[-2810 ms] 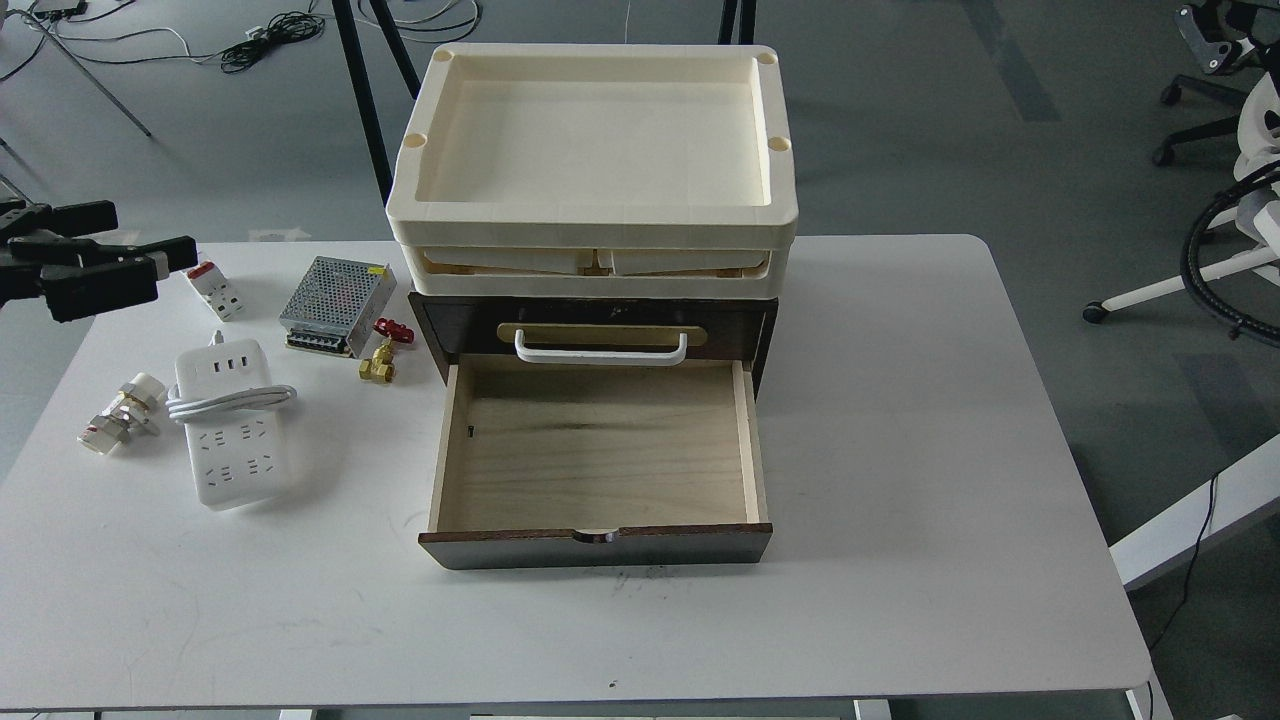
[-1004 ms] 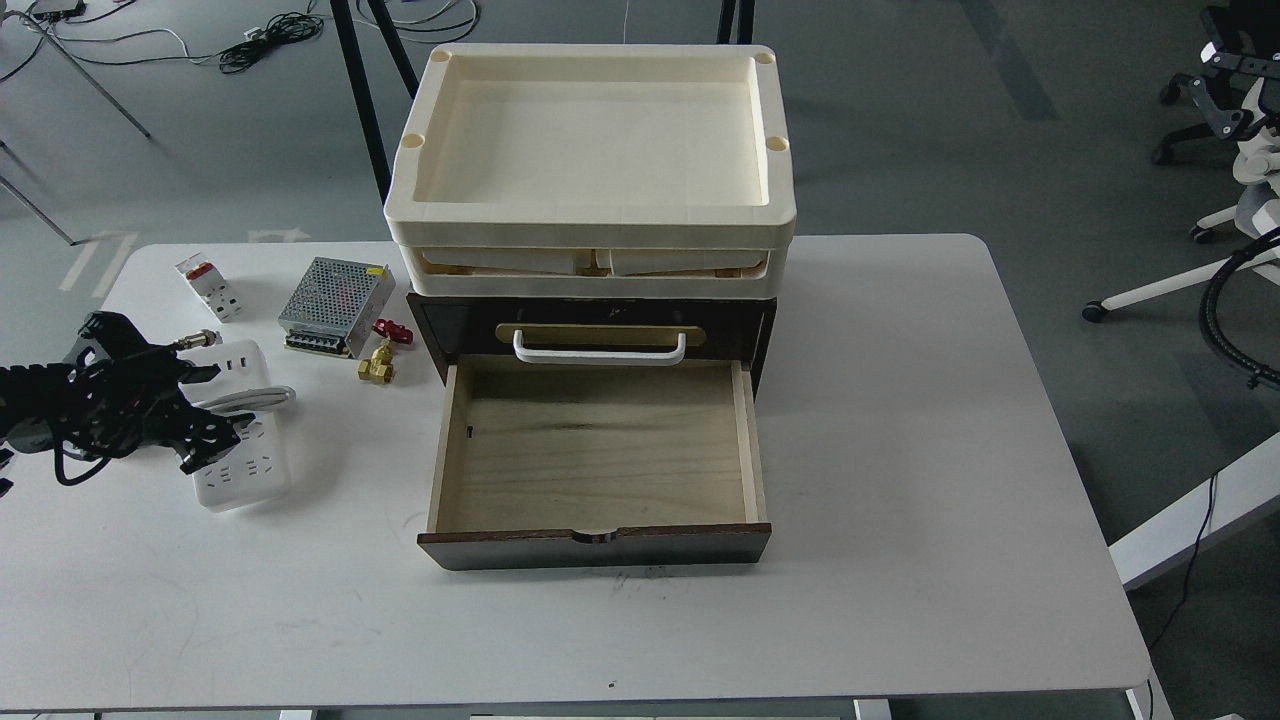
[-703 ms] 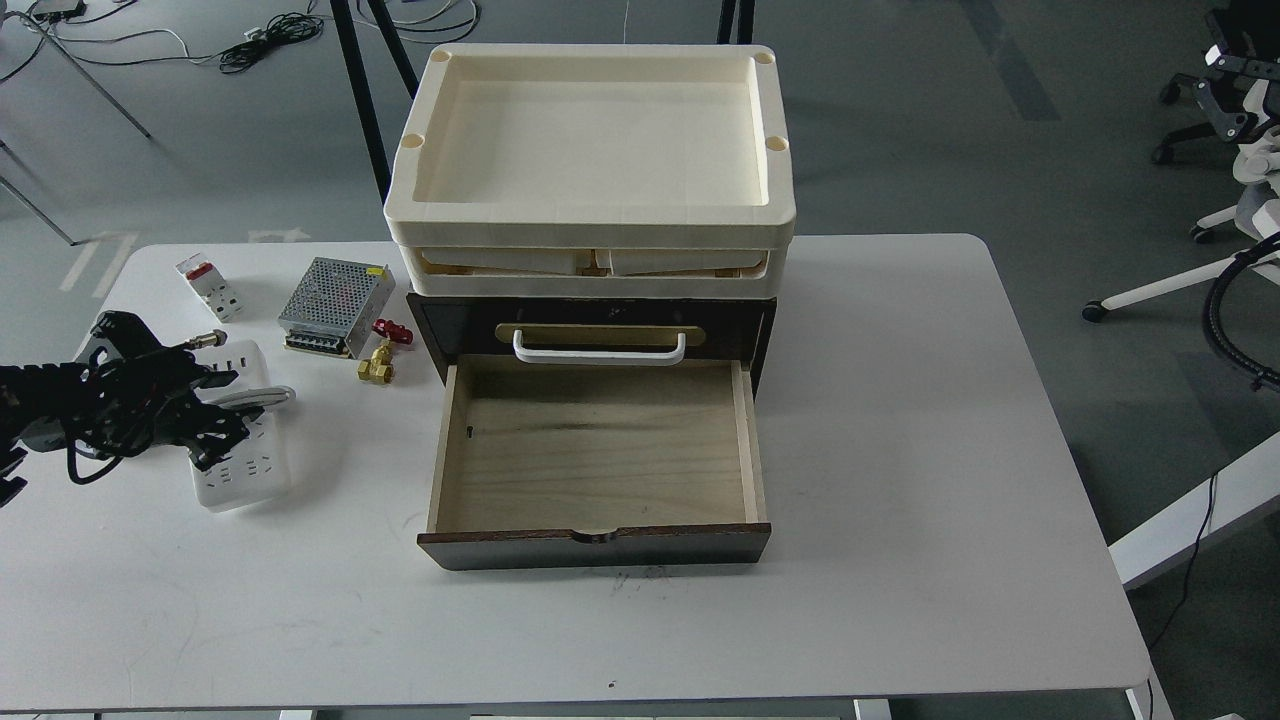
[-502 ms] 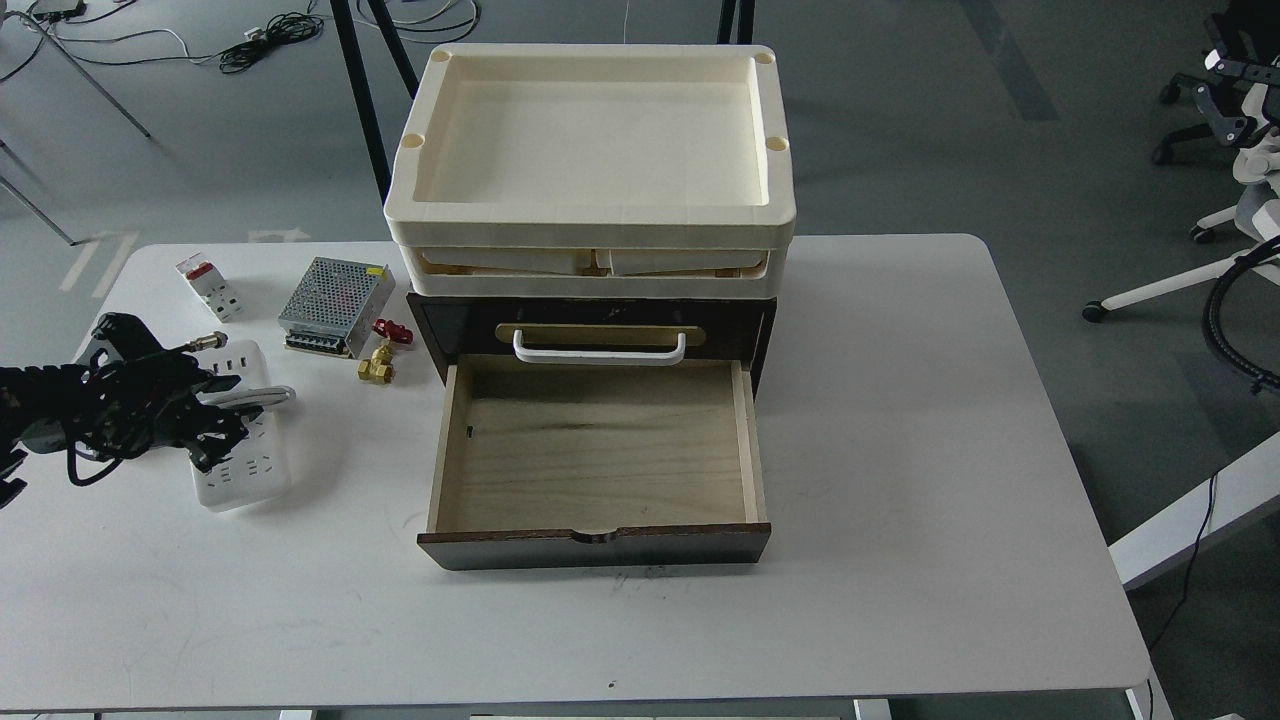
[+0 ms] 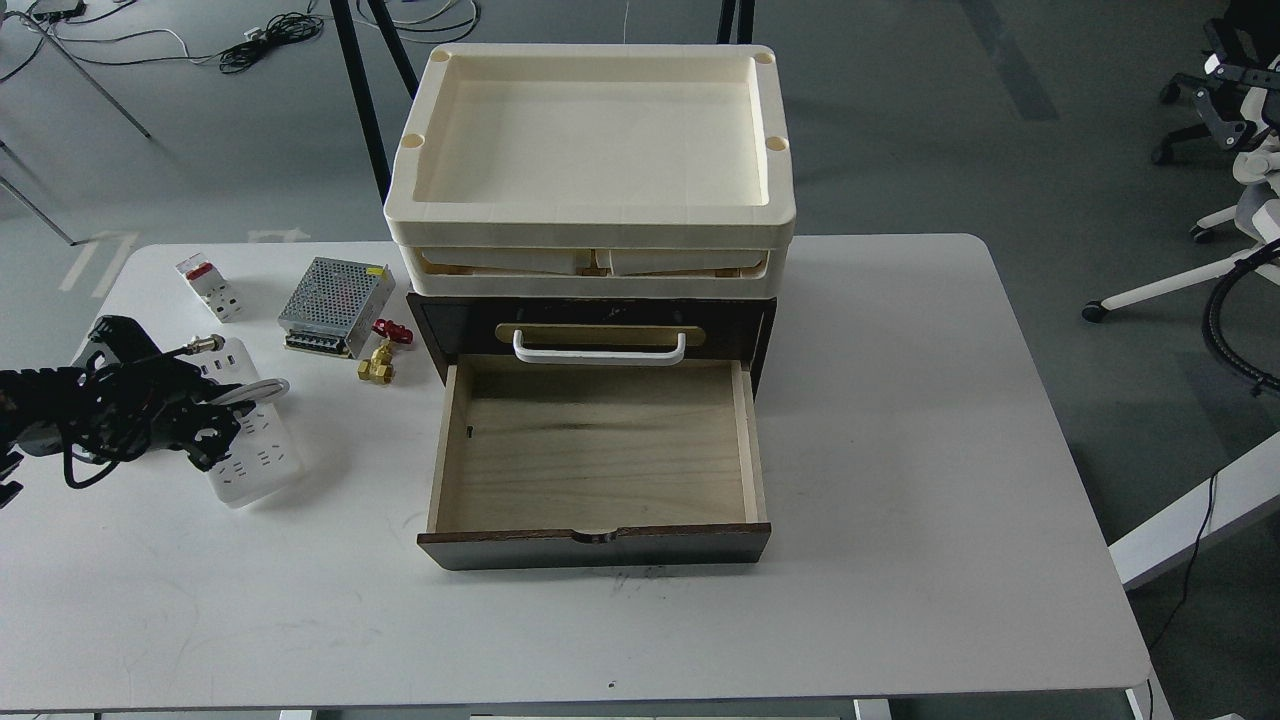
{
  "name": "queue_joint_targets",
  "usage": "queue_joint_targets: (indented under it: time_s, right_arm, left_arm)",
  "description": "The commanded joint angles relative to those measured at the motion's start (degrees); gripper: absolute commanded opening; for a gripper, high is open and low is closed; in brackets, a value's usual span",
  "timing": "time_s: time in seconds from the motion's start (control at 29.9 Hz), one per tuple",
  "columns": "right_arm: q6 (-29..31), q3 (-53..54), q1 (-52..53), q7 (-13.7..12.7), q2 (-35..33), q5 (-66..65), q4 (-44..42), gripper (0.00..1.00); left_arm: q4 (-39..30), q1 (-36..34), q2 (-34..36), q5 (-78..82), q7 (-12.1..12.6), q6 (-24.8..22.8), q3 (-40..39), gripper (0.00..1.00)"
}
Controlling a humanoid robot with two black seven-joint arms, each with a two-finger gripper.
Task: Put charging cable into cabinet
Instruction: 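Reach the left gripper to the white power strip and grasp it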
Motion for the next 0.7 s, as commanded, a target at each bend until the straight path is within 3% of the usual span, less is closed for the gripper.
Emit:
queue_joint_targets:
  time_s: [0.0, 0.4, 0.67]
  right_arm:
    - [0.0, 0.0, -0.3, 0.0, 0.0, 0.0, 0.0, 0.99]
    - [0.1, 0.1, -0.4, 0.0, 0.0, 0.0, 0.1, 0.99]
    - [0.0, 0.6, -0.4, 0.0, 0.0, 0.0, -0.1, 0.99]
  left_arm:
    - [0.0, -0.5, -0.1, -0.1, 0.0, 0.1, 0.0, 0.05]
    - [-1.2, -3.7, 2.9, -0.6, 0.0, 1.1, -1.0, 0.02]
    - [-14.6, -7.5, 13.4, -0.6, 0.0, 1.1, -3.2, 0.02]
